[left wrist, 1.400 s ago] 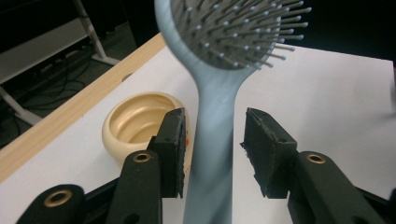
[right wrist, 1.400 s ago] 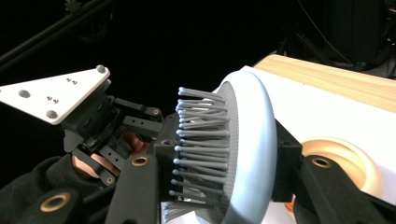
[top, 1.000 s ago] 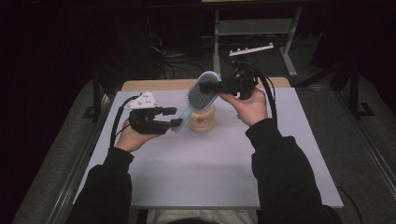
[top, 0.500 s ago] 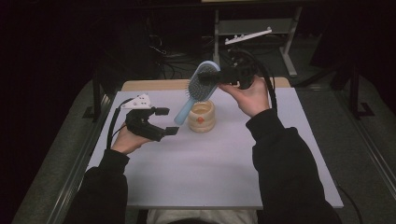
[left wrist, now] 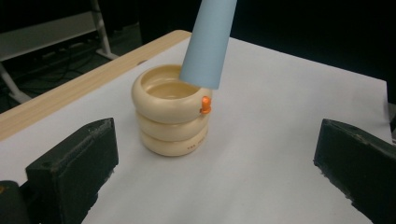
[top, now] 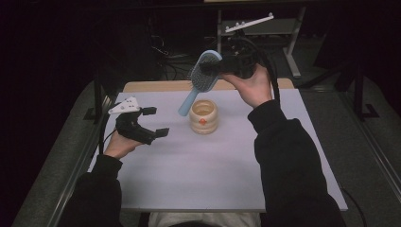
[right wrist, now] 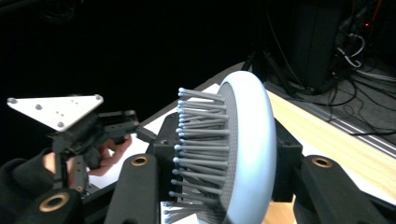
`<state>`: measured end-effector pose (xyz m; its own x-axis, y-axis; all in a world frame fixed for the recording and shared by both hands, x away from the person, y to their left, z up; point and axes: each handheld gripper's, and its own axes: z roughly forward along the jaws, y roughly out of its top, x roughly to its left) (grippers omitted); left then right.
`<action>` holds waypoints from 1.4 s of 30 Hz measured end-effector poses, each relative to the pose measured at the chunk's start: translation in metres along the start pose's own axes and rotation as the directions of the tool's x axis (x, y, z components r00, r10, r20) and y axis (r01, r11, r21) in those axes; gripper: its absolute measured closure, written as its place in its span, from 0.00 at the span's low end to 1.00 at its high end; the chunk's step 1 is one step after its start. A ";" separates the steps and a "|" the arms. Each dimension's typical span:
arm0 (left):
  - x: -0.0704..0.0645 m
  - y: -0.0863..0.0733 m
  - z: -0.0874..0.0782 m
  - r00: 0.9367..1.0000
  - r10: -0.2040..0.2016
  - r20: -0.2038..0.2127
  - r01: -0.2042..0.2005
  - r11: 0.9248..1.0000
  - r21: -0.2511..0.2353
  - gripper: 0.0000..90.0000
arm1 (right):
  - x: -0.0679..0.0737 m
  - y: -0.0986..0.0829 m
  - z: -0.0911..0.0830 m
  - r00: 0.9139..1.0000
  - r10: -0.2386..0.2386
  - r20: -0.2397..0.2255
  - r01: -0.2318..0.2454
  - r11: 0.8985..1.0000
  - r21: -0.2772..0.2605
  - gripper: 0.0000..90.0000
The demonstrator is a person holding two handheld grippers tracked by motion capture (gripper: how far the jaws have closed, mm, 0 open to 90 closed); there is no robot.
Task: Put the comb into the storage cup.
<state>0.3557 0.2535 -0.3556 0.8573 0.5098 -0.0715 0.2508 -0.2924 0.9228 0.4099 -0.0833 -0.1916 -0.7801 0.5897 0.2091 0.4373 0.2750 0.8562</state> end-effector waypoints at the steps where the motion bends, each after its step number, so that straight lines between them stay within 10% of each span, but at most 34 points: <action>1: 0.001 -0.001 -0.002 1.000 -0.004 -0.003 0.004 1.000 -0.006 0.00 | -0.001 0.001 0.000 1.000 -0.003 0.008 0.003 1.000 -0.002 0.62; 42: 0.021 -0.072 -0.049 0.990 -0.088 -0.106 0.074 0.989 -0.127 0.00 | -0.043 -0.002 0.001 0.991 -0.010 0.135 0.004 0.999 0.041 0.61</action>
<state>0.3334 0.3246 -0.4049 0.7791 0.6168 -0.1119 0.2548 -0.1484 0.9555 0.4430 -0.1091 -0.2031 -0.7166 0.6843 0.1346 0.4518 0.3085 0.8371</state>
